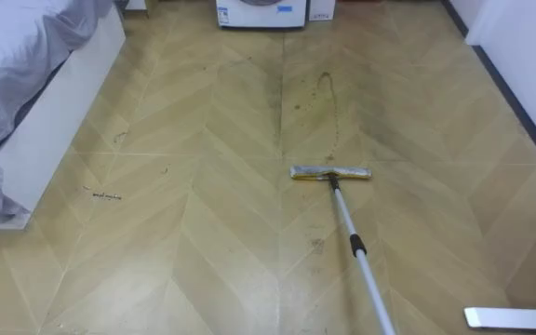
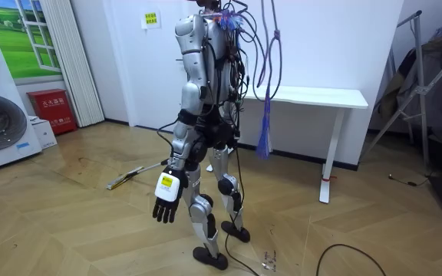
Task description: Mop floor
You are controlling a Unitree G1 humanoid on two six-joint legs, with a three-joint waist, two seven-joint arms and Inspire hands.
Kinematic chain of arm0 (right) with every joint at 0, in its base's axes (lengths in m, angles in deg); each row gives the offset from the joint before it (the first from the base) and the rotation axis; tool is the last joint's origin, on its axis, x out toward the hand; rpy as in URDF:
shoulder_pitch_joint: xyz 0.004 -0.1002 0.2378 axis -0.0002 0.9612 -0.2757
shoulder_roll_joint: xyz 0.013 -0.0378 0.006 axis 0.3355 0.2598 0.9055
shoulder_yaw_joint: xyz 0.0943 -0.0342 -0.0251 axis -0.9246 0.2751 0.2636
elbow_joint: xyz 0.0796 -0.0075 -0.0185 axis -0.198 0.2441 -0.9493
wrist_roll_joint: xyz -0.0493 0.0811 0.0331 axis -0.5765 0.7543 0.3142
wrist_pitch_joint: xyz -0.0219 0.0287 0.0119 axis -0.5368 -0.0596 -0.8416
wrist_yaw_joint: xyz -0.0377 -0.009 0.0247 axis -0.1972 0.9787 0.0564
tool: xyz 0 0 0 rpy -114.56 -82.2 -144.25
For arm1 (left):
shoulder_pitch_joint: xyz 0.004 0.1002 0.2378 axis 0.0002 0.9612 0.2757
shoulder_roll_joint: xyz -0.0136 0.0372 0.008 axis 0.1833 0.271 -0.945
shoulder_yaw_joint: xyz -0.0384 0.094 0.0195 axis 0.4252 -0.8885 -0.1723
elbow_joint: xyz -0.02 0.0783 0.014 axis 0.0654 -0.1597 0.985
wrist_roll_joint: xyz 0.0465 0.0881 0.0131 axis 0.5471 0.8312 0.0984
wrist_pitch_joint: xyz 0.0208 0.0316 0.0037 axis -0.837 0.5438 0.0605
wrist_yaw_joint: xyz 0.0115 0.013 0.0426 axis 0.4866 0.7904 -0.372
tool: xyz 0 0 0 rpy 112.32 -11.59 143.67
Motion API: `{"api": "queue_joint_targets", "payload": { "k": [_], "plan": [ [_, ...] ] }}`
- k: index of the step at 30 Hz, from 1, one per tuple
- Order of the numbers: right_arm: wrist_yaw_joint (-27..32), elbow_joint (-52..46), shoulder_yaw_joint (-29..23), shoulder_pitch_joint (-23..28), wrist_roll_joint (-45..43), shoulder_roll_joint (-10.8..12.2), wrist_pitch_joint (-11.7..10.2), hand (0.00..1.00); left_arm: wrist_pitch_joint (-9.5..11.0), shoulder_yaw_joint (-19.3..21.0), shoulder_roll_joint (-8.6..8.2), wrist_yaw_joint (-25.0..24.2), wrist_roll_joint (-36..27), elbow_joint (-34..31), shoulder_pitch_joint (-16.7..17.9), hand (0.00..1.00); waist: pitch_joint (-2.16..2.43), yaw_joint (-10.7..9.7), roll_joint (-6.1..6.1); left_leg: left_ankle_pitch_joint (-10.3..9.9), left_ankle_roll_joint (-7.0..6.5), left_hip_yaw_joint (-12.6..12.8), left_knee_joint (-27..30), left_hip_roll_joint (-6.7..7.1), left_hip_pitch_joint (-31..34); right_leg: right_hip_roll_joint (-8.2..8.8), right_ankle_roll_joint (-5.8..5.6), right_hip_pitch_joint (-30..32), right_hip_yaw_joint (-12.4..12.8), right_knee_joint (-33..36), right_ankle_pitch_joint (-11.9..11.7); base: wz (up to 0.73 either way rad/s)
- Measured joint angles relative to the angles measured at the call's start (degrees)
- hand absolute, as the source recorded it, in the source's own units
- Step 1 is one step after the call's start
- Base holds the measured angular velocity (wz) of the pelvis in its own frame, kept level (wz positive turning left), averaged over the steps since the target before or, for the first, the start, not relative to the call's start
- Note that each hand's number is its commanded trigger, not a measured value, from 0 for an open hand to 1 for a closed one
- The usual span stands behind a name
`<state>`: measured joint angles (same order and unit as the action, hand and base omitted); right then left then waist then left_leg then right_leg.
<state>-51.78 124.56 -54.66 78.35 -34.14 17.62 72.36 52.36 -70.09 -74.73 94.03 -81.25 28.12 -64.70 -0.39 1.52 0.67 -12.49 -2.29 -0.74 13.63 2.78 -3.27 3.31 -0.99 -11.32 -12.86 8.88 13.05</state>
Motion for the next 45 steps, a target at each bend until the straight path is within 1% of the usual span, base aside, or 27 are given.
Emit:
{"api": "queue_joint_targets", "payload": {
  "k": [5,7,11,13,20,23,25,28,29,30,31,32,34,35,36,37,38,39,41,43,44,45],
  "plan": [
    [0.0,0.0,0.2,0.0,0.2,0.0,0.0,1.0,-0.1,-1.0,-0.05,-0.3,0.2,0.0,0.1,0.0,-0.01,0.1,-0.02,0.0,0.0,0.0,0.0,-0.02,0.1,0.0,0.0,0.1,0.0,0.0,0.0,0.0],
    [0.0,0.1,0.5,0.0,0.1,-0.1,0.0,1.0,-0.3,-1.1,-0.04,-0.7,0.6,0.1,0.5,0.0,0.0,0.1,-0.02,0.0,0.01,0.0,0.0,-0.01,0.2,-0.01,0.0,0.2,0.0,0.0,0.0,0.0],
    [-0.3,0.1,0.5,0.0,0.0,-0.1,0.0,1.0,-0.9,-2.0,0.21,-1.2,0.6,0.1,0.2,0.0,-0.01,-0.2,0.05,0.0,0.04,0.0,0.0,-0.05,0.3,-0.04,0.0,0.4,-0.1,0.0,0.0,0.0],
    [-0.7,0.2,0.5,0.1,0.0,-0.2,0.0,1.0,-0.9,-2.1,0.21,-1.4,0.6,0.3,0.3,0.0,-0.02,-0.3,0.08,0.0,0.04,0.0,0.0,-0.06,0.3,-0.05,0.0,0.4,-0.1,0.0,0.0,0.0],
    [-1.3,0.7,0.5,-0.3,-0.1,-0.3,0.0,1.0,-1.3,-2.3,0.33,-2.3,0.6,2.0,-0.3,0.0,-0.01,-1.2,0.13,-0.1,0.07,0.2,0.4,-0.13,0.9,-0.11,0.0,0.8,0.0,0.0,0.0,0.0],
    [-1.3,0.9,0.4,-1.2,-0.1,-0.3,0.1,1.0,-1.3,-2.3,0.34,-2.3,0.7,2.3,-0.8,0.0,0.04,-1.3,0.04,-0.4,0.11,0.1,2.0,-0.3,3.7,-0.28,0.04,3.0,-0.1,0.6,0.0,0.03],
    [-1.3,1.0,0.3,-1.6,-0.1,-0.2,0.1,1.0,-1.4,-2.2,0.34,-2.4,0.7,2.3,-0.8,0.0,0.04,-1.4,0.09,-0.4,0.08,0.0,2.1,-0.29,4.3,-0.25,0.04,3.7,-0.1,0.9,0.0,0.02],
    [-1.3,0.7,0.0,-1.5,-0.1,-0.2,0.1,1.0,-1.4,-2.2,0.35,-3.2,2.6,2.3,-1.6,0.0,0.08,-1.5,0.06,-0.4,0.06,-0.3,2.7,-0.29,6.3,-0.23,0.05,5.5,-0.2,1.4,0.0,0.03],
    [-1.3,0.7,0.0,-1.7,-0.1,-0.2,0.1,1.0,-1.5,-2.2,0.32,-3.3,2.9,2.2,-2.1,0.0,0.28,-1.4,0.36,-0.4,0.06,-0.3,3.2,-0.36,7.5,-0.24,0.08,6.5,-0.4,2.0,0.1,0.06],
    [-1.2,0.9,-0.1,-2.0,-0.1,-0.2,0.1,1.0,-1.6,-2.1,0.3,-3.4,2.9,2.2,-3.3,0.0,0.21,-1.4,0.23,-0.4,0.06,-0.3,3.6,-0.39,8.3,-0.25,0.1,7.5,-0.6,2.0,0.0,0.06],
    [-1.2,1.2,-0.1,-2.3,-0.1,-0.2,0.1,1.0,-1.6,-2.1,0.3,-3.4,2.8,2.2,-3.7,0.0,0.2,-1.5,-0.07,-0.4,0.06,-0.3,3.9,-0.39,8.9,-0.25,0.11,7.8,-0.6,2.0,0.0,0.06],
    [-1.0,1.6,0.0,-2.8,0.1,-0.2,0.1,1.0,-1.6,-2.1,0.26,-3.3,2.2,2.2,-4.7,0.0,0.21,-1.4,0.26,-0.4,0.03,-0.3,4.3,-0.42,10.0,-0.25,0.12,8.8,-0.7,2.5,0.0,0.0],
    [-0.4,2.1,0.0,-4.0,0.9,-0.1,0.1,1.0,-1.4,-2.1,0.23,-3.2,0.7,2.3,-6.7,0.0,0.32,-1.3,-0.15,-0.3,-0.02,-0.2,4.8,-0.57,11.7,-0.26,0.17,10.7,-0.6,3.4,0.0,-0.02],
    [-0.1,2.3,0.1,-4.8,1.4,-0.1,0.1,1.0,-0.8,-2.1,0.26,-3.1,-0.2,2.9,-7.8,0.0,0.01,-1.3,-0.34,-0.3,-0.05,-0.2,5.2,-0.59,12.7,-0.28,0.17,11.8,-0.6,3.8,0.0,0.0],
    [0.1,2.3,0.0,-5.0,1.4,-0.1,0.0,1.0,-0.1,-2.1,0.28,-3.0,-0.1,4.2,-9.2,0.0,-0.06,-1.3,-0.63,-0.3,-0.1,-0.4,5.6,-0.59,13.8,-0.3,0.17,12.7,-0.6,4.2,0.0,0.0],
    [0.3,2.3,0.0,-5.1,1.4,-0.1,0.0,1.0,0.2,-2.1,0.28,-3.0,-0.1,4.6,-9.7,0.0,-0.05,-1.3,-0.66,-0.3,-0.1,-0.4,5.8,-0.59,14.2,-0.29,0.17,13.3,-0.6,4.5,0.0,0.0],
    [0.8,2.3,0.0,-5.3,1.4,-0.1,-0.1,1.0,0.6,-2.2,0.27,-3.0,-0.1,4.7,-10.3,0.0,-0.12,-1.4,-0.96,-0.3,-0.11,-0.5,6.1,-0.69,15.4,-0.29,0.17,14.7,-0.5,5.4,0.0,-0.04],
    [1.3,2.3,0.0,-5.5,1.5,-0.1,-0.2,1.0,1.0,-2.3,0.27,-3.0,-0.5,4.8,-10.8,0.0,-0.1,-1.4,-0.89,-0.2,-0.15,-0.4,6.2,-0.86,16.7,-0.29,0.17,16.5,-0.3,6.4,0.0,-0.07],
    [1.9,2.7,0.1,-5.7,2.6,-0.1,-0.7,1.0,1.9,-2.4,0.23,-2.9,-2.3,4.8,-10.9,0.0,-0.23,-1.3,-1.26,0.0,-0.17,-0.3,6.7,-0.9,18.2,-0.24,0.19,18.5,0.1,7.4,0.0,-0.03],
    [2.3,3.9,0.1,-5.7,3.6,-0.2,-0.9,1.0,2.1,-2.4,0.18,-2.9,-2.4,4.8,-10.9,0.0,-0.3,-1.4,-1.55,0.0,-0.17,-0.2,7.7,-0.95,20.1,-0.15,0.38,20.7,0.1,8.8,0.3,0.0],
    [2.7,4.5,0.1,-5.7,4.6,-0.1,-1.0,1.0,2.2,-2.4,0.18,-2.7,-2.4,4.8,-10.9,0.0,-0.37,-1.3,-1.63,0.0,-0.17,-0.2,8.3,-0.88,21.7,0.12,0.55,22.8,0.1,10.6,0.9,0.0],
    [3.0,5.0,0.1,-5.6,5.3,-0.2,-1.0,1.0,2.4,-2.4,0.18,-2.2,-2.2,5.2,-10.9,0.0,-0.47,-1.3,-1.46,0.0,-0.17,-0.1,9.2,-0.6,23.5,0.72,0.59,25.5,0.2,13.4,1.7,0.0]
  ]
}}
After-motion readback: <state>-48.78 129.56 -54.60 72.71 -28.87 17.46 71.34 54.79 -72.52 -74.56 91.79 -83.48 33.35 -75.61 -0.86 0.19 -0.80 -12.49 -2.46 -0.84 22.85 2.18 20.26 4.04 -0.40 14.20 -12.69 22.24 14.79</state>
